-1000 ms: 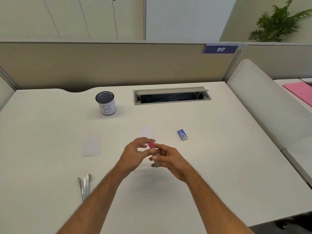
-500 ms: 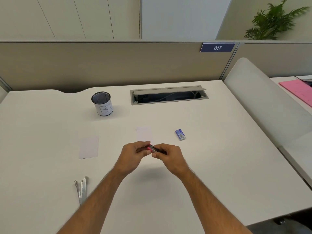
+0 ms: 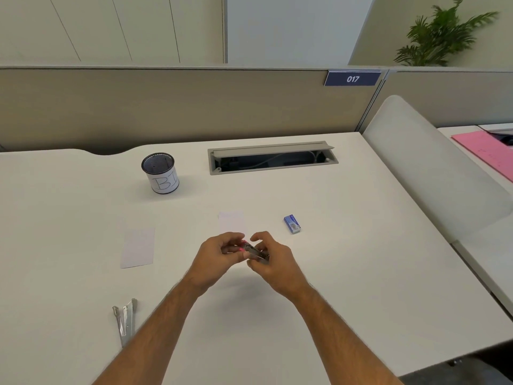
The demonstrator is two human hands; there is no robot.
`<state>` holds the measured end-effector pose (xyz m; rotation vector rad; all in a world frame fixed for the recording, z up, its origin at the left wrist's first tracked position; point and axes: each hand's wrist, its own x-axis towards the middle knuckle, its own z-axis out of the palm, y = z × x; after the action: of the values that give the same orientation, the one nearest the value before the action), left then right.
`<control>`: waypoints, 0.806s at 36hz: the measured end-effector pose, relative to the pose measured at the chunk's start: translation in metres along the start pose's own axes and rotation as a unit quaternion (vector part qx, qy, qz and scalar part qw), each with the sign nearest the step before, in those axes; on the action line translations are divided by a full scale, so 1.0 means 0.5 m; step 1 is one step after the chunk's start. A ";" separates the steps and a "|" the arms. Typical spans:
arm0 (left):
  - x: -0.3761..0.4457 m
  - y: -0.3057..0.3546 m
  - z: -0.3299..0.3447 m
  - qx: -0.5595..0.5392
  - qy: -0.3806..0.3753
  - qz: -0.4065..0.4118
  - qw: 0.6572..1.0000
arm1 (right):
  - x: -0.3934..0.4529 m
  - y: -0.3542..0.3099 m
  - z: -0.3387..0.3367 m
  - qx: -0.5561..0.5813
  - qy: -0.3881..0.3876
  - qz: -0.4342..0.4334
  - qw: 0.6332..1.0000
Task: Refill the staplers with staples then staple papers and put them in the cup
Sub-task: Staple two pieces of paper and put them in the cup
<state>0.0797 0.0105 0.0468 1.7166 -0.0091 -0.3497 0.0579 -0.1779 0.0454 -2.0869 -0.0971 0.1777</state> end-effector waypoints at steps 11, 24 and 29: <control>0.020 0.009 0.011 -0.049 0.013 -0.007 0.999 | 0.007 0.014 0.001 0.036 0.052 0.015 0.998; 0.131 -0.053 -0.019 0.216 0.159 -0.104 0.958 | 0.022 0.005 -0.014 0.179 0.048 0.111 0.976; 0.183 -0.066 -0.021 0.280 0.146 -0.094 0.944 | 0.025 0.013 -0.021 0.177 0.044 0.129 0.975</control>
<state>0.1631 0.0077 -0.0043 2.3310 0.3001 -0.2392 0.0719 -0.1884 0.0441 -1.7409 0.2443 0.2404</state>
